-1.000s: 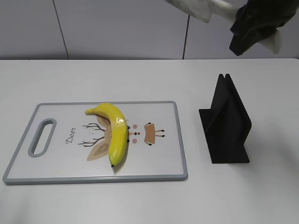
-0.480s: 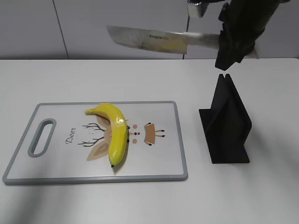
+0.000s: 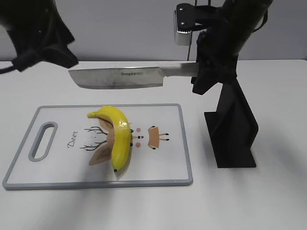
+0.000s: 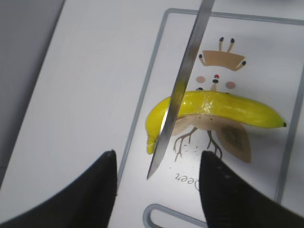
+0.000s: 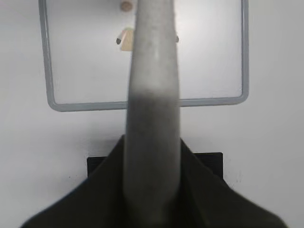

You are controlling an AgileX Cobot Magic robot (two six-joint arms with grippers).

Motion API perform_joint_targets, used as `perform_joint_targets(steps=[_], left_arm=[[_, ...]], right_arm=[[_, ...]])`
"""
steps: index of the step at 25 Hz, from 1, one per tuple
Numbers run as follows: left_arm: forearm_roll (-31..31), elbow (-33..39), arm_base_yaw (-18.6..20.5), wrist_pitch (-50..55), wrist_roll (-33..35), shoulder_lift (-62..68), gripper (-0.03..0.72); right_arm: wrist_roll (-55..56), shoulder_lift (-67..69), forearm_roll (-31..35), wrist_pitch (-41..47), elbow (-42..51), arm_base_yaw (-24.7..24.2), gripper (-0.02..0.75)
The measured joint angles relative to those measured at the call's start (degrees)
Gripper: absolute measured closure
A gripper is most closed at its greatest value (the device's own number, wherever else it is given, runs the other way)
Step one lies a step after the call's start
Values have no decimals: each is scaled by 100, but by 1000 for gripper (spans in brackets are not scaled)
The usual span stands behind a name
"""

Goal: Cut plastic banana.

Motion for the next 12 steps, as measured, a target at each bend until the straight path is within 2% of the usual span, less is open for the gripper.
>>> perform_joint_targets(steps=[3, 12], left_arm=[[0, -2, -116, 10, 95, 348, 158], [37, -13, -122, -123, 107, 925, 158]], right_arm=[[-185, 117, 119, -32, 0, 0, 568], [-498, 253, 543, -92, -15, 0, 570]])
